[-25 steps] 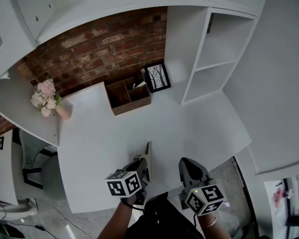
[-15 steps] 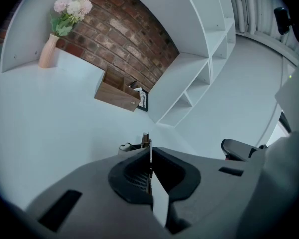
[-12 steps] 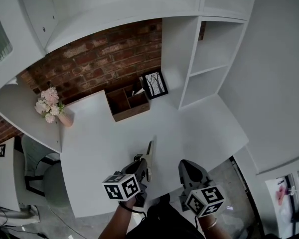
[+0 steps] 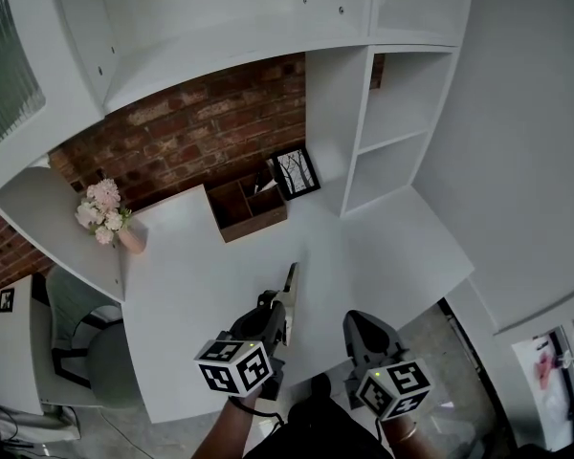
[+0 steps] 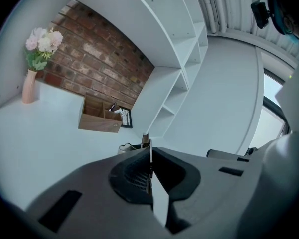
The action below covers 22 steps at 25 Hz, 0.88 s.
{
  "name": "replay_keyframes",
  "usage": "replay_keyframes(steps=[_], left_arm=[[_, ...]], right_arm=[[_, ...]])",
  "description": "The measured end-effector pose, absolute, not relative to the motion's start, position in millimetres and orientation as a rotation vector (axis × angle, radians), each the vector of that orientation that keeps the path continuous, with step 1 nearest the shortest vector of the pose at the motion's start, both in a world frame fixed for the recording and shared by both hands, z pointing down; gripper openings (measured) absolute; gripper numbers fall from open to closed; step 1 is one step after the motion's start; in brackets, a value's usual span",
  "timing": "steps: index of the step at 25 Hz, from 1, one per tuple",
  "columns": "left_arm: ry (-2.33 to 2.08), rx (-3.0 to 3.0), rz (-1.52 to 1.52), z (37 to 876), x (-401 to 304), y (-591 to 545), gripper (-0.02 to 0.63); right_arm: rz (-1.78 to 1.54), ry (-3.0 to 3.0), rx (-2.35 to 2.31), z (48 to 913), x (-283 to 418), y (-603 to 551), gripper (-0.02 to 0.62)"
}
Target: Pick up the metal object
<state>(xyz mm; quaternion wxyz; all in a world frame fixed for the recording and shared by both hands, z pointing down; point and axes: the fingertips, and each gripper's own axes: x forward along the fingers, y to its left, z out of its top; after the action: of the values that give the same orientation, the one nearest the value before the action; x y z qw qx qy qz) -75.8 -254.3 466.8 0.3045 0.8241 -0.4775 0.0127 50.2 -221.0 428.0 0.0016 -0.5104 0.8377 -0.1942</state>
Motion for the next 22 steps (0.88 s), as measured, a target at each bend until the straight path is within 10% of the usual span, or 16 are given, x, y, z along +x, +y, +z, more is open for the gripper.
replay_keyframes(steps=[22], left_arm=[[-1.370,2.298,-0.041,405,-103,-204,0.011]], right_arm=[[-0.481,2.640,-1.602,402,41,-187,0.003]])
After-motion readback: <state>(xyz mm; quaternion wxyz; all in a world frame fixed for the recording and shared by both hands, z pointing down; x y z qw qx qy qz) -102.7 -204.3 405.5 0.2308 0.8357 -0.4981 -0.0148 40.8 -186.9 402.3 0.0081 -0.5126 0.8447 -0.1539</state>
